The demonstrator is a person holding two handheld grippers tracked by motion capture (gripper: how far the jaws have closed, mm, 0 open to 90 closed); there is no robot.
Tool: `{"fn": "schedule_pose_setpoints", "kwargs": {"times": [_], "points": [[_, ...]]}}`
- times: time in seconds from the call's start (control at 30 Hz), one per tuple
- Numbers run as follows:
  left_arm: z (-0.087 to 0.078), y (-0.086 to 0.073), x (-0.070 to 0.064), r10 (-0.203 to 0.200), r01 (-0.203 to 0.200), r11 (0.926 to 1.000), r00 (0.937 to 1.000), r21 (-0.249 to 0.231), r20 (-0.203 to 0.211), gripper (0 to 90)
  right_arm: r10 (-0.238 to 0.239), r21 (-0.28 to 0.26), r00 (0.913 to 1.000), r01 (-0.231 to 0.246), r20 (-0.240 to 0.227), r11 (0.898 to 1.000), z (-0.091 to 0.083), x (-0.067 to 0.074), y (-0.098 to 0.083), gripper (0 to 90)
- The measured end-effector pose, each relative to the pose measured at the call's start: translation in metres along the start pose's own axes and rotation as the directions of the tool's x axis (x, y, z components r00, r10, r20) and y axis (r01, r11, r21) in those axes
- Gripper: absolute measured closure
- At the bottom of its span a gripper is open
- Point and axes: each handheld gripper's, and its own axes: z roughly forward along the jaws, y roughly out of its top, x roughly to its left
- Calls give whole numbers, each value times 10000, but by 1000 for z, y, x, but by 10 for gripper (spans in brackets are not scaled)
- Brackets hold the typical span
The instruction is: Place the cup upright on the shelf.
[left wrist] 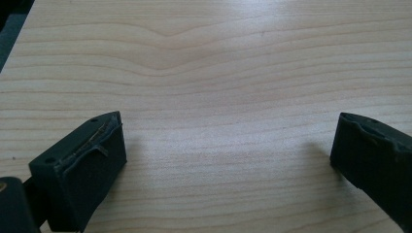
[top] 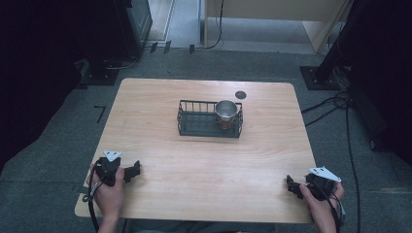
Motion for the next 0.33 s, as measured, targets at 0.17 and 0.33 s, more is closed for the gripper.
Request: {"fn": "schedule_pose_setpoints", "kwargs": {"times": [0.17,0.33], "points": [[0,0,0,-10,10,10000,10000,-6,4,0,35,-20,10000,-35,51,10000,-4,-3,-4,0],[0,0,0,-4,4,10000,10000,-1,2,0,58,-29,9999,-58,97,10000,-3,-3,-4,0]]}}
